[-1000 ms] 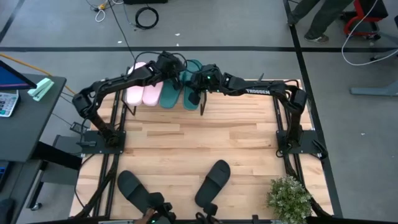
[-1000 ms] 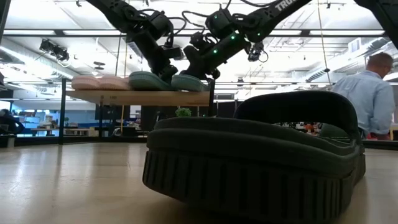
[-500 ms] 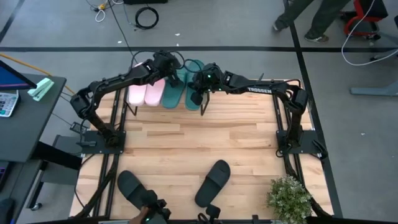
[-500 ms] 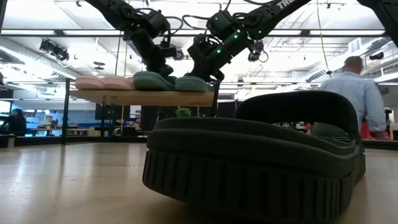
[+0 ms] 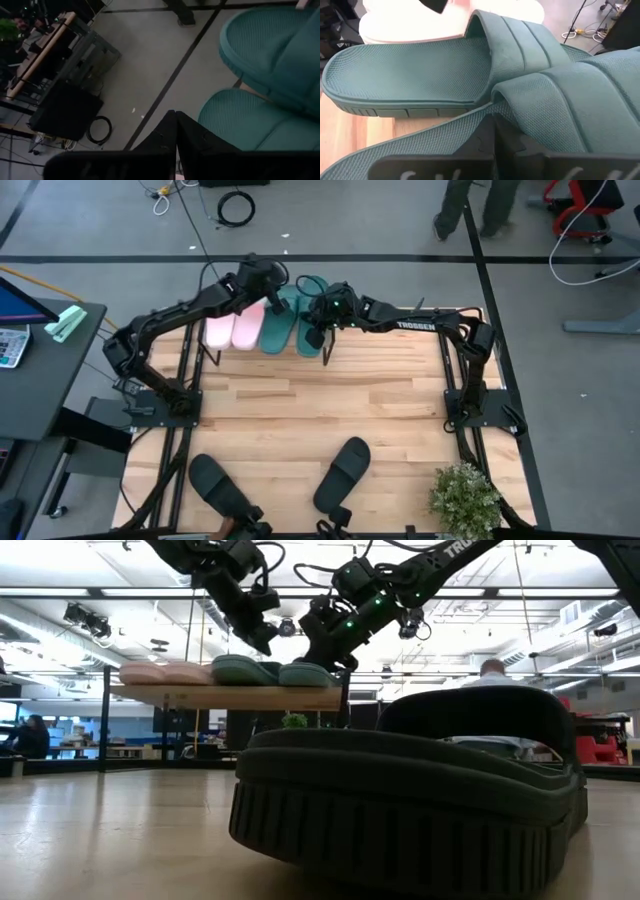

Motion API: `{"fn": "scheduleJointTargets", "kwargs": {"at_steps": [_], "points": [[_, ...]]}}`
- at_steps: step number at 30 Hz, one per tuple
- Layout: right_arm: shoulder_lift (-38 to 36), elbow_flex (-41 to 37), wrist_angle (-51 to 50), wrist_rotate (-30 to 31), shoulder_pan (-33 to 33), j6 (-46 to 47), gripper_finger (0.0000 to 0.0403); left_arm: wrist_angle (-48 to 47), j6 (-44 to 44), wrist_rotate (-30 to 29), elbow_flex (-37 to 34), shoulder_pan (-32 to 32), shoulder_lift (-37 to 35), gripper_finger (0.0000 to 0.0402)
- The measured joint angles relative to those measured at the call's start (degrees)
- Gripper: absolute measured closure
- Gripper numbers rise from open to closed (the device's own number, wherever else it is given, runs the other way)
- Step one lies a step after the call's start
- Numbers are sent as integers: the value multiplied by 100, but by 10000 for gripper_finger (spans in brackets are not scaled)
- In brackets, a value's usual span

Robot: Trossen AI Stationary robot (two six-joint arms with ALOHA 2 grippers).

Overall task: Pick and place slides into the shelf
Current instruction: Put the green slide on the shelf, then put the left black slide under the shelf

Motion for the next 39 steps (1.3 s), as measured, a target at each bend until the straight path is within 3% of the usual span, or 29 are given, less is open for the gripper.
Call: {"fn": "scheduleJointTargets", "kwargs": {"at_steps": [6,11,15,23,29,34,39], "points": [[8,0,246,-469,-6,-69,403,0,-60,5,0,-72,-210,398],[8,0,382,-470,122,-330,401,-22,-309,4,2,-86,-314,381],[-87,-2,351,-448,242,-468,384,-55,17,23,2,-93,-308,370],[-758,-11,60,-352,654,-756,341,-148,211,28,2,-134,-308,346],[-1403,-8,-862,-289,1026,-515,324,-446,575,28,2,-187,-306,321],[-1892,0,-1868,-291,1353,30,327,-238,947,358,4,-311,-306,343],[-2137,0,-2725,-266,1667,76,327,-595,495,398,7,-445,-305,393]]}}
